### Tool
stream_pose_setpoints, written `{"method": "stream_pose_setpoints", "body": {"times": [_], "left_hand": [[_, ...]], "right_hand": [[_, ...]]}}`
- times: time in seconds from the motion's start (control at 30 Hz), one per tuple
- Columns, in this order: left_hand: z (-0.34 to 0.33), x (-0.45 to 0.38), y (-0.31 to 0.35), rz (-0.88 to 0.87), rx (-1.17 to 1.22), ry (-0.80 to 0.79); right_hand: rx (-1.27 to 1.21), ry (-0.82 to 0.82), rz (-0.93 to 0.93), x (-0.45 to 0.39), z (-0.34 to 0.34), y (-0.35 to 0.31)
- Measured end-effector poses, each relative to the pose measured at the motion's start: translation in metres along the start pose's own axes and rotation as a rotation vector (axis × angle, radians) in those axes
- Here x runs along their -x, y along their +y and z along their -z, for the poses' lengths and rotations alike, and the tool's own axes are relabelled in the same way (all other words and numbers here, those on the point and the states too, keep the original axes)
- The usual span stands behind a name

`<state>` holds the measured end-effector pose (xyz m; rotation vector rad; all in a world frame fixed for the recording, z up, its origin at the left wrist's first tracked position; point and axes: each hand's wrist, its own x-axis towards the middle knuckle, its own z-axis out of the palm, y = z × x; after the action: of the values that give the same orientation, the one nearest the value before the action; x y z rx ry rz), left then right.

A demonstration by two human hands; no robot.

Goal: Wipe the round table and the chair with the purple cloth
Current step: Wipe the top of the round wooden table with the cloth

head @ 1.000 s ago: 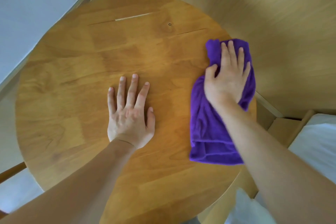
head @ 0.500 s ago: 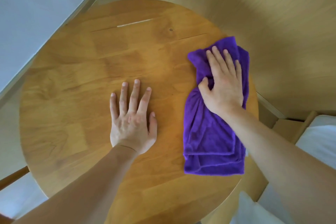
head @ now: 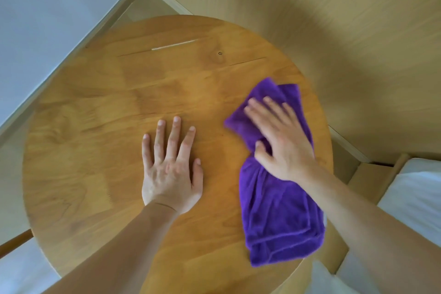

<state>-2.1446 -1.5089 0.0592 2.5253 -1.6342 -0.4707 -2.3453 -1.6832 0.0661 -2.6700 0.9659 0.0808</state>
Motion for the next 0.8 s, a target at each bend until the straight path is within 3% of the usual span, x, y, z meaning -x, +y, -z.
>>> {"method": "stream_pose_setpoints", "body": {"times": [0.17,0.23,0.4,0.5,0.57,0.7,0.8], "left_hand": [[0.0,0.0,-0.002,-0.001,0.0,0.0],[0.0,0.0,-0.002,-0.001,-0.002,0.0],[-0.001,0.0,-0.001,-0.001,-0.003,-0.004],[-0.001,0.0,-0.001,0.003,-0.003,0.004],[0.0,0.0,0.0,0.002,0.002,0.006],[0.0,-0.001,-0.001,-0.001,0.007,0.007],[0.0,0.001,-0.001,-0.008,0.008,0.015]], "right_hand": [[-0.057,0.218,-0.67,-0.03,-0.011,-0.045],[-0.08,0.216,-0.737,-0.039,-0.016,-0.079],[0.032,-0.078,0.04,-0.017,-0.02,-0.098],[0.053,-0.098,0.209,-0.027,-0.008,-0.05],[0.022,-0.003,0.043,-0.034,-0.002,-0.016],[-0.104,0.245,-0.616,-0.043,-0.001,-0.009],[-0.104,0.261,-0.764,-0.054,-0.009,-0.047]]}}
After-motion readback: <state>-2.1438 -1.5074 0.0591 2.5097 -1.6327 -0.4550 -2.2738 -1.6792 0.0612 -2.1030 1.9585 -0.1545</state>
